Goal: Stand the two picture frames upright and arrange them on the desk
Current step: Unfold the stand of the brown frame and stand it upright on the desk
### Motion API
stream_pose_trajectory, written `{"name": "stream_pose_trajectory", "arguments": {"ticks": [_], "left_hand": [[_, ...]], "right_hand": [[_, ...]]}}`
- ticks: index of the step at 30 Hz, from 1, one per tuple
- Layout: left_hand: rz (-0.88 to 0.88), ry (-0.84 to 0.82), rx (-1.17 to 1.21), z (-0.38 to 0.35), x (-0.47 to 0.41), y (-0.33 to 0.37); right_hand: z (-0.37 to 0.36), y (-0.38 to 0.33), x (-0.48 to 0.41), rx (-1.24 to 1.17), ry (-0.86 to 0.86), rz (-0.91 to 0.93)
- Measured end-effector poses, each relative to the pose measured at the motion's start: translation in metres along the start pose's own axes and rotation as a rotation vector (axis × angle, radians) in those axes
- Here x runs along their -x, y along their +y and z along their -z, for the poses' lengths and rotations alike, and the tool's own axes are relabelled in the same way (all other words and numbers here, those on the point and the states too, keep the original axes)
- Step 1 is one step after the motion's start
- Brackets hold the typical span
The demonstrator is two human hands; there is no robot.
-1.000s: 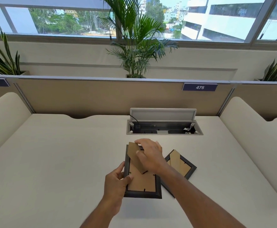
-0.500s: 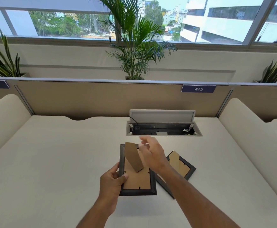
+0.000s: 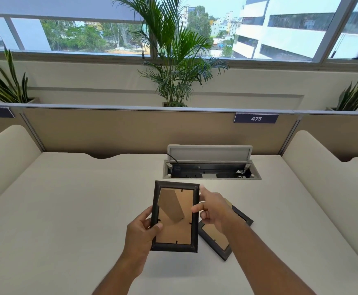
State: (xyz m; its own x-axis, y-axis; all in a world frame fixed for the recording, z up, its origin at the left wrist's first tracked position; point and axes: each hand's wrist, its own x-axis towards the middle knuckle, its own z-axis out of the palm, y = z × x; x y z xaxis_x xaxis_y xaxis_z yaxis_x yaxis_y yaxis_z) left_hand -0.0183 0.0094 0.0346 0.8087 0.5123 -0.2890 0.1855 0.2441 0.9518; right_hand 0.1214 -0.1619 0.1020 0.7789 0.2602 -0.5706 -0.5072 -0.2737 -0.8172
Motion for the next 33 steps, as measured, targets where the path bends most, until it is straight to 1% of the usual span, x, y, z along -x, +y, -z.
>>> {"name": "stream_pose_trajectory", "arguments": {"ticks": [4,8,12,16,21,24,26,27,28,30,33], "left_hand": [[-0.045,-0.002,-0.051,0.006,-0.006,0.006],[-0.14,-0.013,-0.134,0.008,-0.012,0.012],[-0.2,-0.021,-0.156,0.013,-0.023,0.013],[-0.218,-0.02,-0.168,0.016,-0.034,0.009],[-0.256,0.038,-0.13,0.02,-0.044,0.014],[-0.286,0.146,-0.224,0.029,-0.045,0.018],[-0.195,0.225,-0.152,0.037,-0.046,0.02],[-0.117,0.227,-0.096,0.04,-0.047,0.02],[-0.039,0.204,-0.067,0.042,-0.047,0.021],[0.073,0.117,-0.1,0.047,-0.045,0.025],[0.104,-0.014,-0.183,0.053,-0.046,0.031]], "right_hand": [[0.002,-0.003,0.002,-0.092,-0.071,-0.064],[0.003,-0.002,-0.001,-0.187,-0.083,-0.118],[0.006,0.0,-0.001,-0.267,-0.155,-0.09],[0.01,0.001,0.002,-0.265,-0.278,-0.083],[0.009,0.012,0.003,-0.274,-0.366,-0.087],[0.002,0.02,0.0,-0.226,-0.352,-0.055],[0.0,0.025,-0.004,-0.175,-0.37,-0.015],[0.0,0.027,-0.006,-0.154,-0.381,0.008],[0.001,0.028,-0.007,-0.138,-0.388,0.027],[-0.001,0.031,-0.01,-0.116,-0.391,0.059],[-0.008,0.036,-0.016,-0.078,-0.376,0.118]]}}
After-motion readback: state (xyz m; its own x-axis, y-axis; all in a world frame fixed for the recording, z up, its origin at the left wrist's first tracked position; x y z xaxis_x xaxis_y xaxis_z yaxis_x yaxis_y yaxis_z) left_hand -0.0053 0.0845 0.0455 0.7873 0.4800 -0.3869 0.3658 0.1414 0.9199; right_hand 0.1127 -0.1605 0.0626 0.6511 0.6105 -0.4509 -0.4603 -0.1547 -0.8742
